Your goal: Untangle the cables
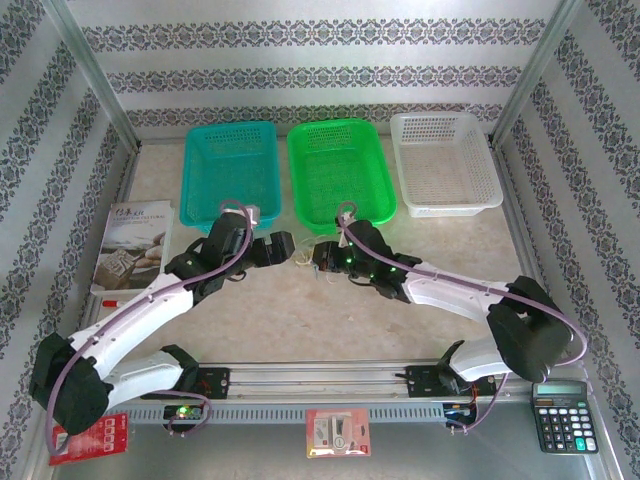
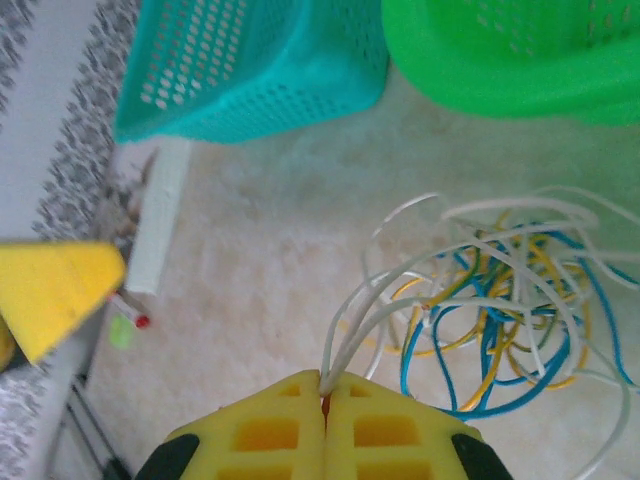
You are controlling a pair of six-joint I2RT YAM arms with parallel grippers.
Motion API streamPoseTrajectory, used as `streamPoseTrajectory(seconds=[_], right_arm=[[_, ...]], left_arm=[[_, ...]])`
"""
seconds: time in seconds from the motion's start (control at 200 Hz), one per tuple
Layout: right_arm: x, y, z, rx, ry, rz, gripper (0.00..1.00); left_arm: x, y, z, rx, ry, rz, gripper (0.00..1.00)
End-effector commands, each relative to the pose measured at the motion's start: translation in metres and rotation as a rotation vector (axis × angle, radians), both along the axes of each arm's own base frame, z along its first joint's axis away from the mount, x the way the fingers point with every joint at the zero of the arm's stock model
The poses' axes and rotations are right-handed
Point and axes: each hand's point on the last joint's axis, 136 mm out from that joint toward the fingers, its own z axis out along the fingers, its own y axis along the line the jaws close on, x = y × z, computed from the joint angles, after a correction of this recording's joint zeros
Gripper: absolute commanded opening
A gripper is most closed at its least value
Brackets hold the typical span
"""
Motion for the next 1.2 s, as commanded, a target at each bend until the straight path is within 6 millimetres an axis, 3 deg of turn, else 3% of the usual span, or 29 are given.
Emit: streamPoseTrajectory(seconds=[0.0,0.305,0.555,1.009,1.194], right_arm=[[0.01,0.007,0.042,0.143,-0.026,-0.003,0.0],[0.017,0.009,0.056,0.247,-0.011,-0.017,0.0],[0.015,0.007,0.053,0.259,0.002,-0.022,0.0],[0.009,0.005,0.046,0.27,0.018,-0.023,0.0],[0.007,0.003,0.045,0.273,0.019,-0.026,0.0]], left_arm=[[-0.006,-0.02,0.017,-0.149,-0.009,-0.055,0.9],[-0.001,-0.038,0.007,-0.278,0.011,-0.07,0.73],[0.009,-0.047,0.007,-0.312,0.001,-0.076,0.63],[0.015,-0.047,-0.001,-0.305,0.001,-0.057,0.49],[0.016,-0.048,-0.004,-0.301,0.003,-0.055,0.39]])
